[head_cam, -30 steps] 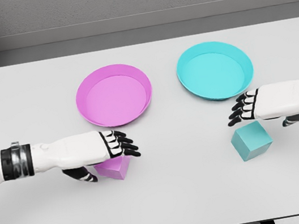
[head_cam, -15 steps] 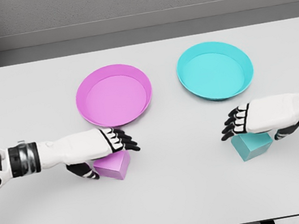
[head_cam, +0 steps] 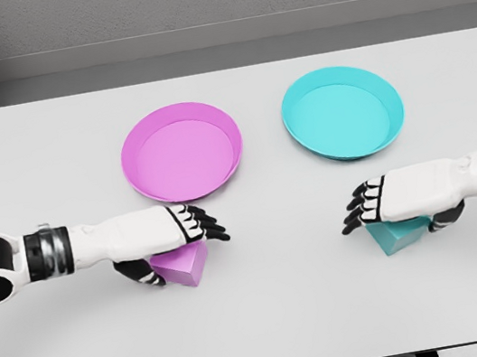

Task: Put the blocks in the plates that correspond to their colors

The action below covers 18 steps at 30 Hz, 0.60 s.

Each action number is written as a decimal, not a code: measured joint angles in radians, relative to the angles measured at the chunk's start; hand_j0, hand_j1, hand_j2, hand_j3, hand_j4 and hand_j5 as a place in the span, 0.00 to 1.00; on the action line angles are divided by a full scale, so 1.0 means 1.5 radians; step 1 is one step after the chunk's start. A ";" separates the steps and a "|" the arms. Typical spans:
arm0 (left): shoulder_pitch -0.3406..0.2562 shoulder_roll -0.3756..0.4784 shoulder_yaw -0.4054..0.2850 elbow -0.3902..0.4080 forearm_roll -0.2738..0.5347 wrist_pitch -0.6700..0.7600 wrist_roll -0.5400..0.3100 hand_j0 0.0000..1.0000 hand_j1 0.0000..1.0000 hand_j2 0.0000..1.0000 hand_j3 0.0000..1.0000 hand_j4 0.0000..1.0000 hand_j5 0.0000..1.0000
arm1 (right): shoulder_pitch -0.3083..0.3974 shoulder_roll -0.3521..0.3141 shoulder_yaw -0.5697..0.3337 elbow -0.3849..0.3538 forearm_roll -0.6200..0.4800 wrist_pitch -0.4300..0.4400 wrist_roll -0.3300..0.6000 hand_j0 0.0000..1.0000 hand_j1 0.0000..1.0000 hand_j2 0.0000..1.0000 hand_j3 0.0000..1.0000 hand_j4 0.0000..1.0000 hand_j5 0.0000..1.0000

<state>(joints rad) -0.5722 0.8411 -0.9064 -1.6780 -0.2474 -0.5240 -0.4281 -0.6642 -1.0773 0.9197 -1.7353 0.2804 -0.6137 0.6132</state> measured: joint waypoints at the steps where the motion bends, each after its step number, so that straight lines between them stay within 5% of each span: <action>1: -0.001 -0.004 -0.002 0.002 0.002 0.002 0.000 1.00 1.00 1.00 1.00 1.00 1.00 | 0.000 0.001 0.000 0.003 0.000 0.000 0.000 1.00 1.00 1.00 1.00 1.00 1.00; 8: 0.000 -0.013 -0.004 0.007 0.018 0.010 0.003 1.00 1.00 1.00 1.00 1.00 1.00 | 0.001 0.006 0.002 0.013 0.000 0.001 -0.002 0.81 0.81 0.81 0.81 0.81 0.81; 15: -0.001 -0.013 -0.014 0.006 -0.008 -0.008 0.002 0.67 0.67 0.67 0.67 0.67 0.67 | 0.001 0.019 -0.001 0.033 -0.010 0.003 -0.001 0.76 0.76 0.76 0.76 0.76 0.76; 18: -0.002 -0.012 -0.017 0.006 -0.016 -0.023 0.001 0.65 0.65 0.65 0.65 0.65 0.65 | 0.001 0.023 -0.005 0.046 -0.015 0.004 -0.001 0.72 0.72 0.72 0.72 0.72 0.72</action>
<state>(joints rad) -0.5752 0.8227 -0.9314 -1.6689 -0.2708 -0.5586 -0.4269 -0.6627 -1.0434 0.9126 -1.6665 0.2580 -0.6072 0.6116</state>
